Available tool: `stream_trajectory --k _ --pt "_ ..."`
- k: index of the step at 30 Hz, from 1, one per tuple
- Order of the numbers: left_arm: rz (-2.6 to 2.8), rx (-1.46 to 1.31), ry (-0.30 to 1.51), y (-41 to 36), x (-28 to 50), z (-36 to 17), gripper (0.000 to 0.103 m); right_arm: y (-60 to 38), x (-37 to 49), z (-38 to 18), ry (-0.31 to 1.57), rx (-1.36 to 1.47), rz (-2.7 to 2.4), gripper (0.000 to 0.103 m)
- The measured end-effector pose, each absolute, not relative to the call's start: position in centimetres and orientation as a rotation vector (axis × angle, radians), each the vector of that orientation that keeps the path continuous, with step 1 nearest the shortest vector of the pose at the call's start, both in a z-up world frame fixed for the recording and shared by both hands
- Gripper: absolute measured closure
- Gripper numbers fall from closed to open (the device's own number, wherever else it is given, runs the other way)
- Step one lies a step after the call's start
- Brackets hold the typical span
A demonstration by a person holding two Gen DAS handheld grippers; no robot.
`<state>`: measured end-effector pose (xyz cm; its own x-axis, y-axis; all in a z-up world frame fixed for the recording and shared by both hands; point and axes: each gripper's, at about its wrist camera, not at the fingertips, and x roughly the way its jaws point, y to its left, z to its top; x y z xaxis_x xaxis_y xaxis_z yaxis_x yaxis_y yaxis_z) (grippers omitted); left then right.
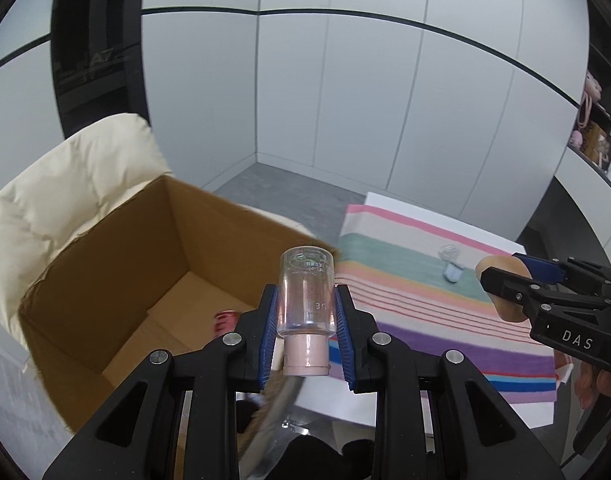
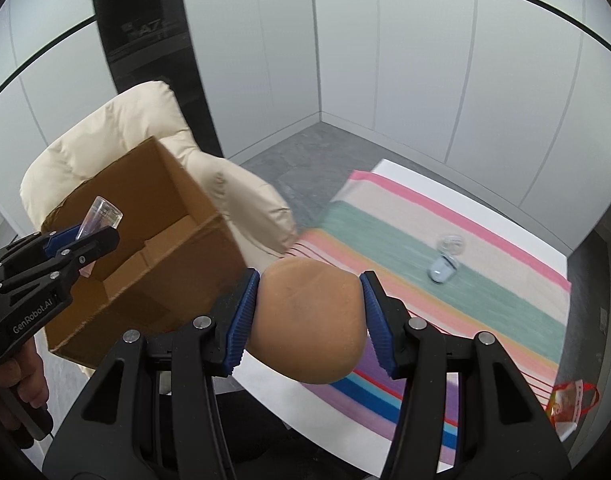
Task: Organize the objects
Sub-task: 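Carry the glass bottle with the left tool while the right tool carries the sponge toward the box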
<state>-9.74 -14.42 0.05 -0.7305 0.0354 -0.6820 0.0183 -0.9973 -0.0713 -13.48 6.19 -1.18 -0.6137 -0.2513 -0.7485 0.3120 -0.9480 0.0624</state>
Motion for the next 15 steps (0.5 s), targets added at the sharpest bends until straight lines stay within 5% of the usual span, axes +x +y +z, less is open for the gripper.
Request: stream_trajectory --k 15 --pt "2.985 -1.208 -0.116 -20.1 -6.9 -1.6 0.072 -2.1 -13.6 -1.1 0.177 1.113 -2.439 0.049"
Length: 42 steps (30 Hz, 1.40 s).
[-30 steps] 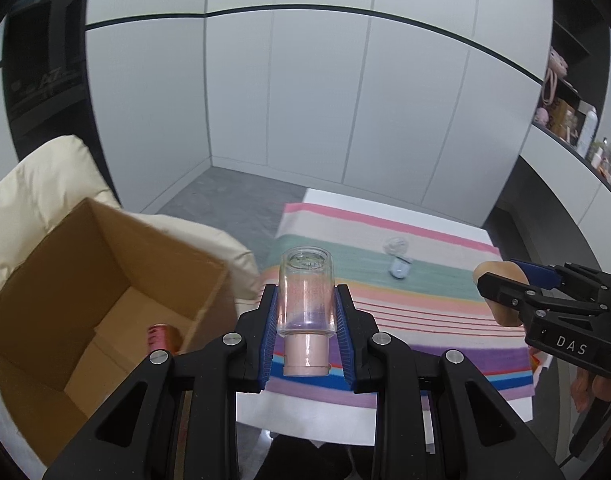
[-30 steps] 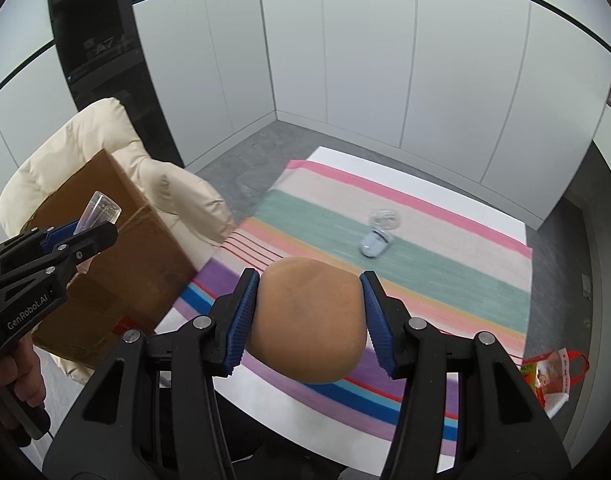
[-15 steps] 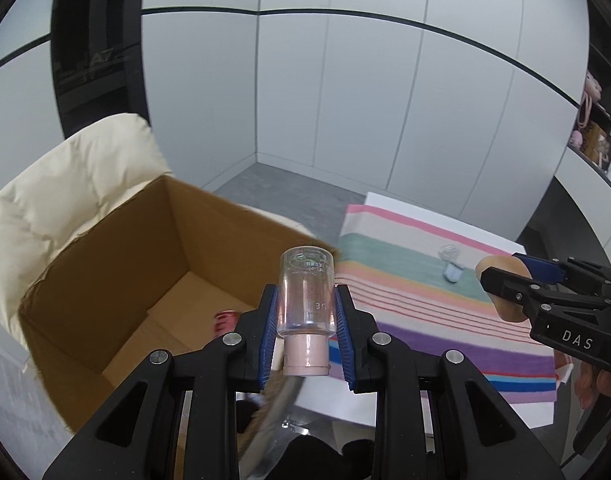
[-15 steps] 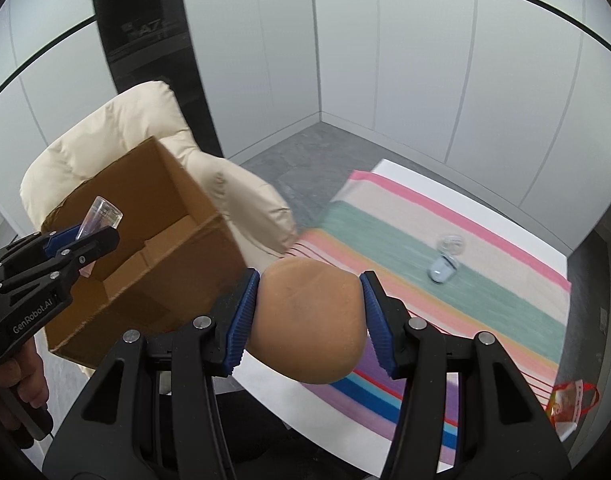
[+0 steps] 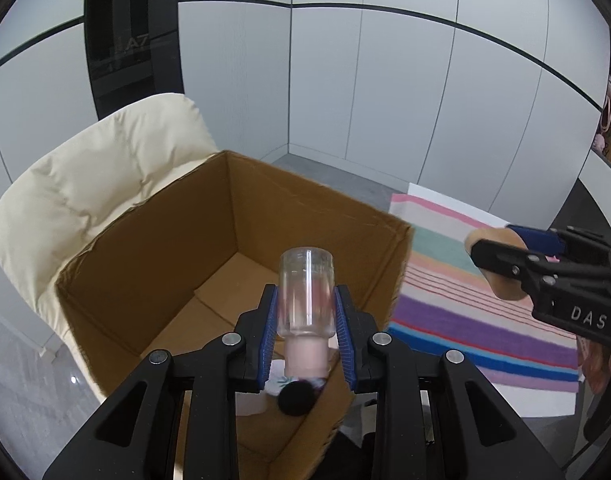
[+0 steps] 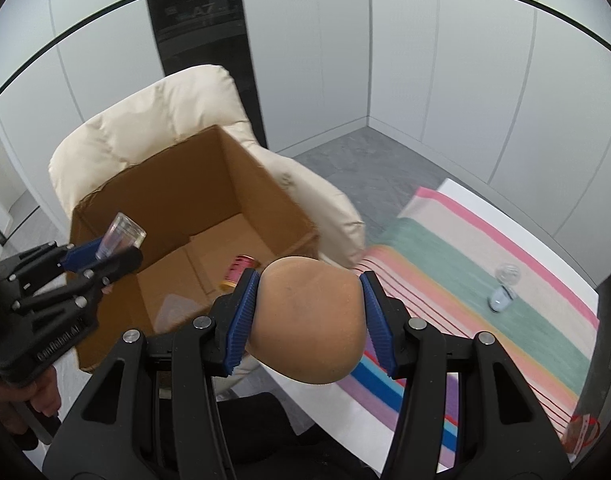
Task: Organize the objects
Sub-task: 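Carry the glass bottle with the left tool while the right tool carries the sponge toward the box, then open the left tool over the box while the right tool releases the sponge in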
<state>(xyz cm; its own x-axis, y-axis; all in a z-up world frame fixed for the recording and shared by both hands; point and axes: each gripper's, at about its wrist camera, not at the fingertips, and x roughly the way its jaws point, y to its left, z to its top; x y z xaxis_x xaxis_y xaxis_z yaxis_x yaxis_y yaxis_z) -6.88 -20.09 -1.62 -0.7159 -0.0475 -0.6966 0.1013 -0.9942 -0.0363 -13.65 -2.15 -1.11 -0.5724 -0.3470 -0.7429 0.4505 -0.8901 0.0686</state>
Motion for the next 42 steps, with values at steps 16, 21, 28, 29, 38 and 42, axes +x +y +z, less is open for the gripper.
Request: stream_trajectory --k 16,21,28,29,38,42 --pt "-2.689 0.991 0.173 -26.8 -2.2 -0.3 0.0 -10.3 -13.1 -1.5 0.245 1.072 -2.333 0.049" --pt "-2.645 1.003 0.202 -28.7 -1.3 -0.6 0.0 -12.8 -12.6 -1.8 0.272 1.064 -2.298 0.049" --pt "-2.61 0.993 0.217 -30.1 -0.5 -0.5 0.0 -15.0 -12.4 -2.1 0.287 1.05 -2.276 0.046" --pt "-2.604 0.995 0.219 -30.2 -0.4 -0.5 0.0 -15.1 -12.4 -2.1 0.283 1.047 -2.275 0.044" --pt "-2.592 0.995 0.242 -30.6 -0.7 -0.5 0.0 -14.5 -12.3 -1.8 0.273 1.015 -2.329 0.011" --pt "-2.6 0.998 0.249 -30.1 -1.4 -0.4 0.0 -13.5 -12.4 -1.7 0.262 1.005 -2.352 0.0"
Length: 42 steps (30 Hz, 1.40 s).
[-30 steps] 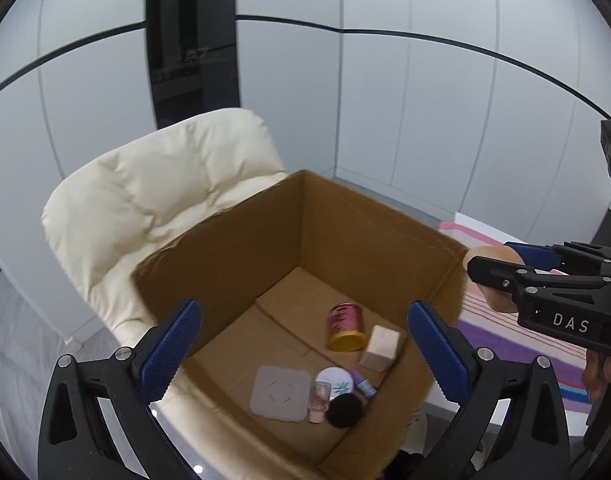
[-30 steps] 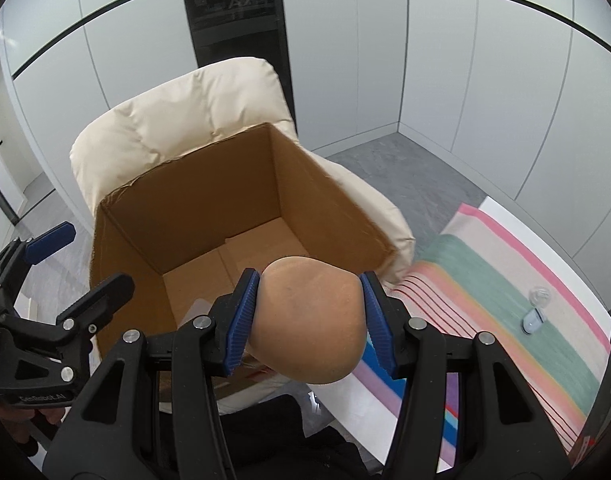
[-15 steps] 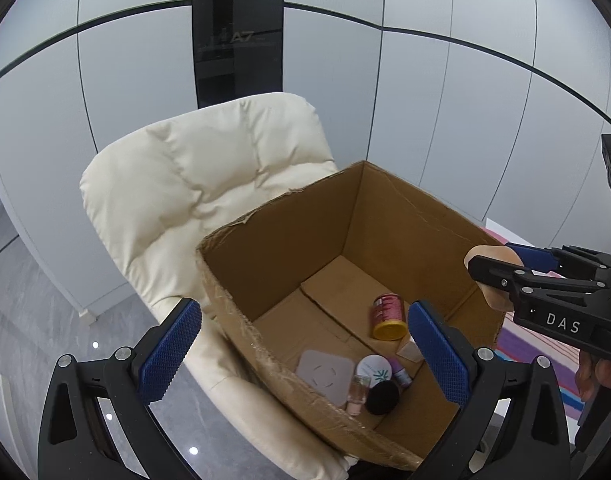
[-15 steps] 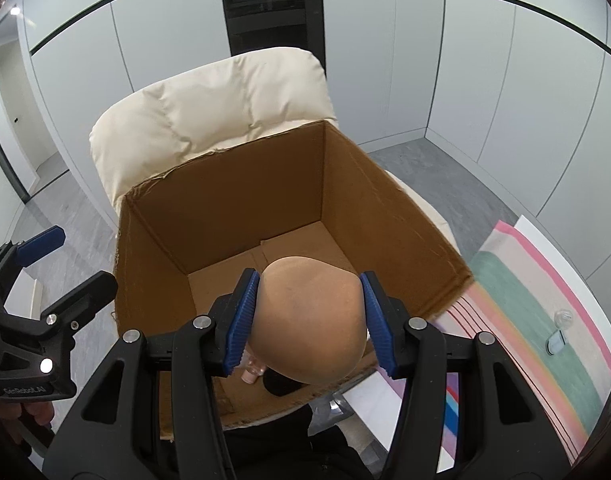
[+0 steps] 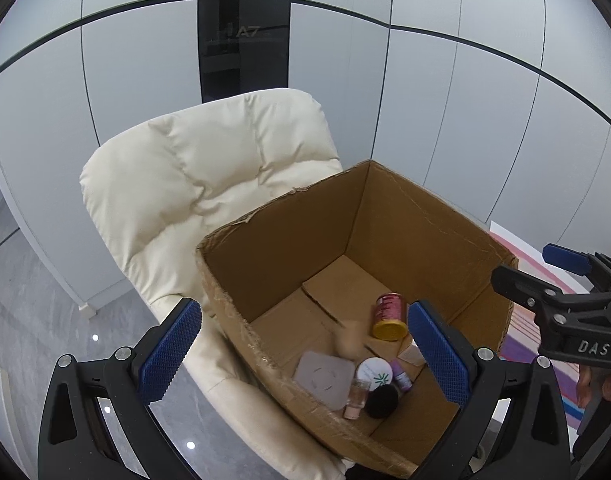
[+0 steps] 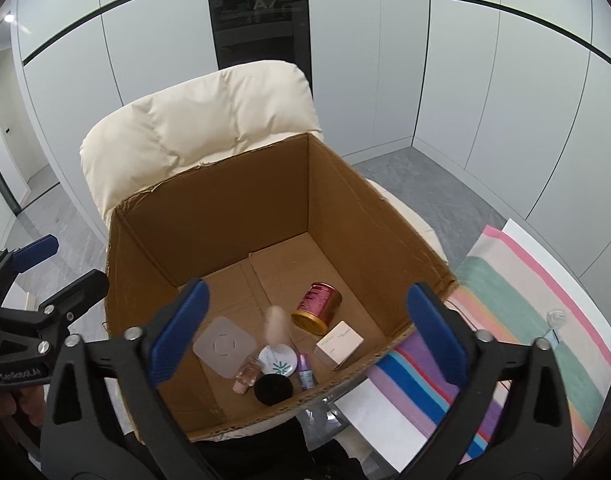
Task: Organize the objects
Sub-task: 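Open the left tool over the box while the right tool releases the sponge in, then move both tools back from the cardboard box to the blanket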
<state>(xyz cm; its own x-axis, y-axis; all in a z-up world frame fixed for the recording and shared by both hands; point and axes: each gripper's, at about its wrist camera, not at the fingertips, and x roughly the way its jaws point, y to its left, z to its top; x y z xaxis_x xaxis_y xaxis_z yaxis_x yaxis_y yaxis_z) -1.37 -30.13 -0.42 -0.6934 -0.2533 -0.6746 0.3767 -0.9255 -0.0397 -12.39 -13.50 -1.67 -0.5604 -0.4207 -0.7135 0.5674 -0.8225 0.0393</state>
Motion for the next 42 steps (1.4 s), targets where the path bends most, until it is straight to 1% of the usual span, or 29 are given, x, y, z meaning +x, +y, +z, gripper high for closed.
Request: stream_trajectory --k 24,29,42 --pt "-2.693 1.03 0.211 -23.9 -6.1 -0.2 0.0 -4.5 -14.0 -1.2 0.165 1.055 -2.48 0.0" --pt "-2.714 1.037 0.229 -22.6 -7.1 -0.1 0.0 -2.3 -14.1 -1.2 0.15 1.064 -2.507 0.0" --pt "-2.795 1.045 0.172 -17.4 -9.3 0.2 0.0 3.6 -14.2 -1.0 0.101 1.094 -2.598 0.0"
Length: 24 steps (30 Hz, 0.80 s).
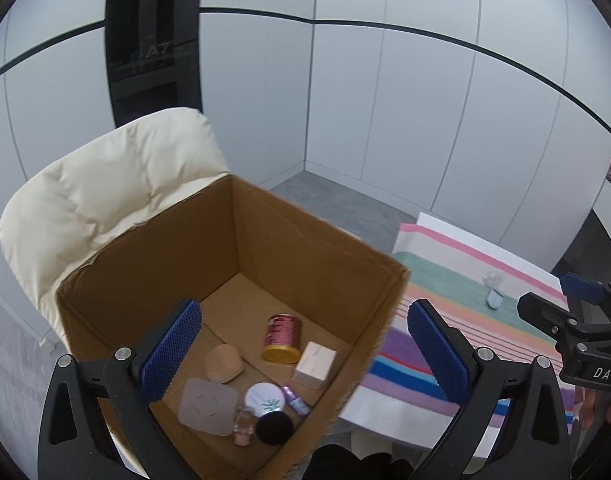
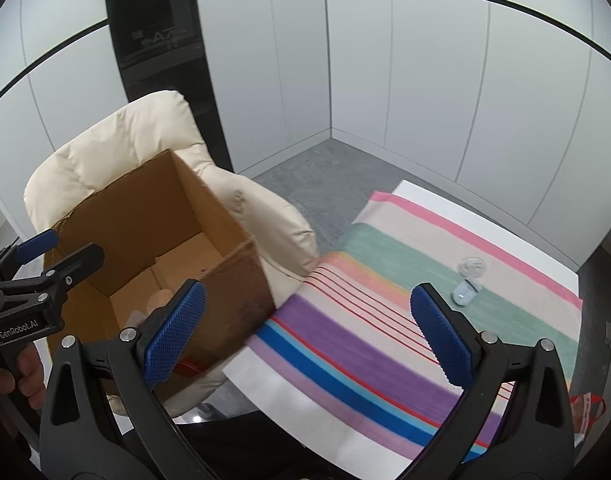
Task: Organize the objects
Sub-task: 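Move both tools back from the cardboard box to the blanket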
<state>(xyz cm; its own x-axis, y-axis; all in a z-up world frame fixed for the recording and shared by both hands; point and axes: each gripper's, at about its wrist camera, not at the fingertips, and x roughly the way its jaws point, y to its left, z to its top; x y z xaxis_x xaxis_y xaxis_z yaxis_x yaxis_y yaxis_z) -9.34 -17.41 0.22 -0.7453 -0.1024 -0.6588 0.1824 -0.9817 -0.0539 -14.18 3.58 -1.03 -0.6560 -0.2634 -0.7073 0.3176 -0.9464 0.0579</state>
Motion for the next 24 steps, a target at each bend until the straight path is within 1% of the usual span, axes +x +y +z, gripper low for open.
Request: stream_trajectory --k 15,24 --pt "-2.889 1.059 0.143 -11.2 -11.2 0.5 0.0 10.8 -13.5 -1.1 0.047 1.139 -2.698 0.0" --pt "-2.928 1.083 0.082 -7.6 -11.7 0.6 0.0 14.2 -12.7 -1.0 0.024 1.156 -2.743 0.0"
